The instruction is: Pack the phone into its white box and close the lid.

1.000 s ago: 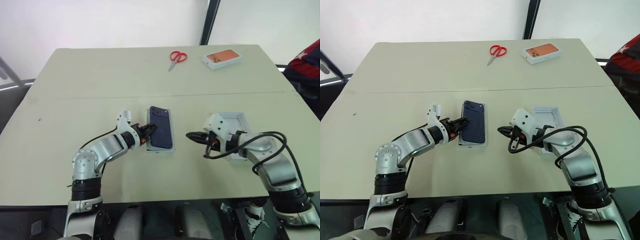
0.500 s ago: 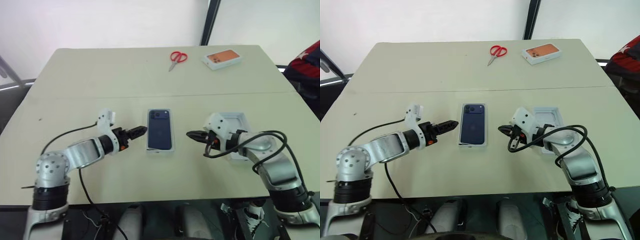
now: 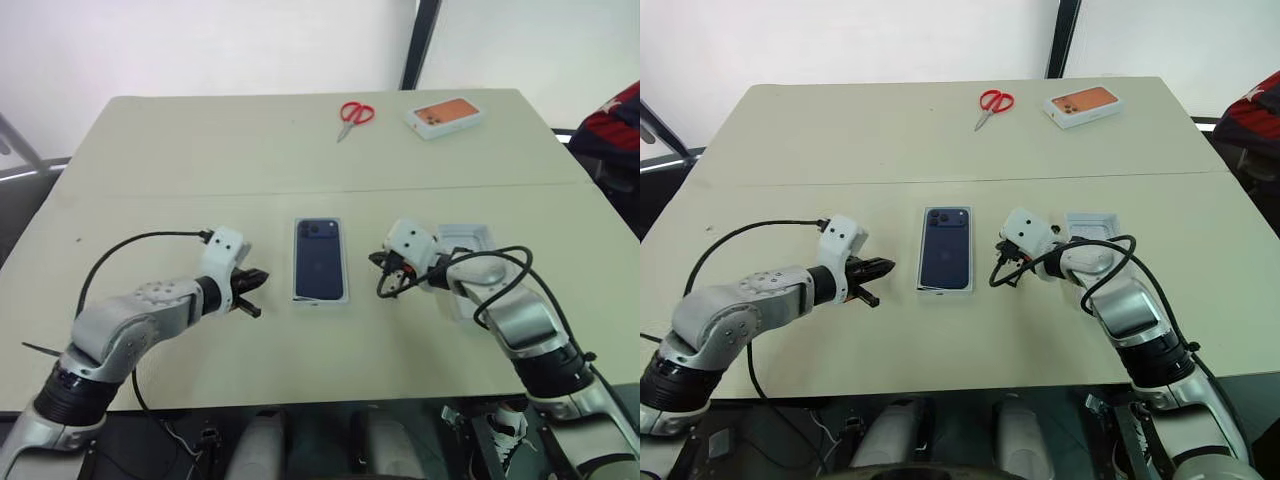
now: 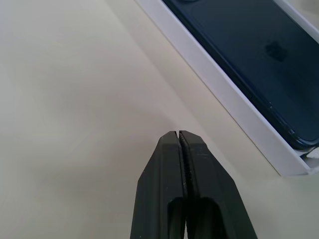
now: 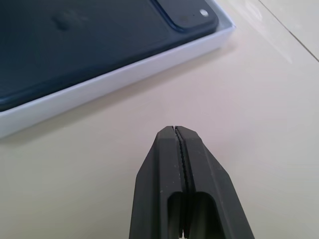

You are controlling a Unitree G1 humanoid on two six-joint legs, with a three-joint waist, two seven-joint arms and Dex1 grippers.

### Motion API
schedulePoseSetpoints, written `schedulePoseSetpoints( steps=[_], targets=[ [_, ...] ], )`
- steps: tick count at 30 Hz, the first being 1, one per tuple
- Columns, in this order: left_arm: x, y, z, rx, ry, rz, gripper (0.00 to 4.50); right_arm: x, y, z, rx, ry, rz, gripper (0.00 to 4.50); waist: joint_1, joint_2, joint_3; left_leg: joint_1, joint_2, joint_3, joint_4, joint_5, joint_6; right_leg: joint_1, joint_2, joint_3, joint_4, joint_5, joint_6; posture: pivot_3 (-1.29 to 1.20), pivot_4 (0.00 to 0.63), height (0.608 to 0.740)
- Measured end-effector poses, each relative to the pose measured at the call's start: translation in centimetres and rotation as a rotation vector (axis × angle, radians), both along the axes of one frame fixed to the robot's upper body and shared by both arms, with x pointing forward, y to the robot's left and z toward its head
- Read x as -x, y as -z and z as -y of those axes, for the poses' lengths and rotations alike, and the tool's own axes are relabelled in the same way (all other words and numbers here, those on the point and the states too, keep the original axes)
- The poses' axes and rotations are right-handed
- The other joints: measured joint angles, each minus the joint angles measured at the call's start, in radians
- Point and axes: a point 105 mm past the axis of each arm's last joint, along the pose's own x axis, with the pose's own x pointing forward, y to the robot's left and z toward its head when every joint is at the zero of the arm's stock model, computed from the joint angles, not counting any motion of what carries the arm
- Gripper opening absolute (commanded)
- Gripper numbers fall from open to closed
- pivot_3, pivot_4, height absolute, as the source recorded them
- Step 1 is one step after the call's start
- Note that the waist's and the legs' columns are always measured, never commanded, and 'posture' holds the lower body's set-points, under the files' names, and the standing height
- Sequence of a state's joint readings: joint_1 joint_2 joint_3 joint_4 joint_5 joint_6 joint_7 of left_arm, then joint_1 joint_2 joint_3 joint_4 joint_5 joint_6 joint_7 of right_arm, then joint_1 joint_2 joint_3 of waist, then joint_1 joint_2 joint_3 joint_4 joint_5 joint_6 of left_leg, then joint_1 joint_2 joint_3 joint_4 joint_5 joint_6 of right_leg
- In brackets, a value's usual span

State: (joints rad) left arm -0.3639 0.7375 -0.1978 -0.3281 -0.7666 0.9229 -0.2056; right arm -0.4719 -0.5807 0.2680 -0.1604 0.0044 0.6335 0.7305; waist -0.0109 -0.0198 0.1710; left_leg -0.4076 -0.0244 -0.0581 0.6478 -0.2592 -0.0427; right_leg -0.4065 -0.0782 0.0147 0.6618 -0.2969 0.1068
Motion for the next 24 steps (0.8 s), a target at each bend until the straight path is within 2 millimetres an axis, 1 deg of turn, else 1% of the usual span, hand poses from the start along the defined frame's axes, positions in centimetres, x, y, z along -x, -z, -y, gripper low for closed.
schedulePoseSetpoints(
  steps=[2, 4, 8, 10, 18, 21, 24],
  targets=[
    [-0.8, 0.4, 0.4, -0.045, 0.021, 0.013, 0.08, -0.3, 0.2, -1.0, 0.028, -0.012, 0.013, 0.00, -0.001, 0.000, 0.000, 0.000, 0.000, 0.000, 0.000, 0.000, 0.000, 0.000, 0.000, 0.000, 0.000, 0.000, 0.000, 0.00, 0.150, 0.740],
    [-1.4, 0.3, 1.0, -0.057, 0.046, 0.032, 0.08, -0.5, 0.4, -1.9, 0.045, -0.022, 0.017, 0.00, -0.001, 0.000, 0.000, 0.000, 0.000, 0.000, 0.000, 0.000, 0.000, 0.000, 0.000, 0.000, 0.000, 0.000, 0.000, 0.00, 0.150, 0.740],
    [-2.0, 0.4, 2.4, -0.038, 0.085, 0.036, 0.08, -0.5, 0.5, -3.2, 0.047, -0.036, 0.013, 0.00, 0.001, 0.000, 0.000, -0.001, 0.000, 0.000, 0.001, 0.000, 0.001, 0.000, 0.000, -0.001, 0.000, 0.000, 0.000, 0.00, 0.150, 0.740],
    [-2.3, 0.5, 3.1, -0.014, 0.097, 0.031, 0.08, -0.5, 0.6, -3.5, 0.049, -0.041, 0.011, 0.00, 0.002, 0.000, 0.000, 0.000, 0.000, -0.001, 0.002, 0.000, 0.001, 0.001, -0.001, -0.001, 0.000, 0.000, 0.000, 0.00, 0.150, 0.740],
    [-2.9, 0.6, 4.9, 0.017, 0.104, 0.015, 0.08, -0.6, 0.6, -2.8, 0.081, -0.017, 0.011, 0.00, 0.004, 0.000, 0.000, 0.000, -0.001, -0.001, 0.002, -0.001, 0.001, 0.001, -0.001, -0.002, 0.001, 0.000, 0.001, 0.00, 0.150, 0.740],
    [-2.9, 0.7, 5.8, 0.042, 0.106, 0.001, 0.08, -0.4, 0.6, -2.0, 0.101, -0.009, 0.008, 0.00, 0.009, 0.000, 0.000, 0.000, -0.001, -0.001, 0.003, -0.001, 0.002, 0.002, -0.001, -0.002, 0.001, 0.000, 0.001, 0.00, 0.150, 0.740],
    [-2.7, 0.7, 7.1, 0.065, 0.135, -0.022, 0.08, 0.3, 0.6, -0.6, 0.133, -0.003, 0.002, 0.00, 0.021, 0.000, 0.000, -0.001, -0.002, -0.001, 0.003, -0.001, 0.003, 0.002, -0.002, -0.002, 0.001, 0.000, 0.001, 0.00, 0.150, 0.740]
  ],
)
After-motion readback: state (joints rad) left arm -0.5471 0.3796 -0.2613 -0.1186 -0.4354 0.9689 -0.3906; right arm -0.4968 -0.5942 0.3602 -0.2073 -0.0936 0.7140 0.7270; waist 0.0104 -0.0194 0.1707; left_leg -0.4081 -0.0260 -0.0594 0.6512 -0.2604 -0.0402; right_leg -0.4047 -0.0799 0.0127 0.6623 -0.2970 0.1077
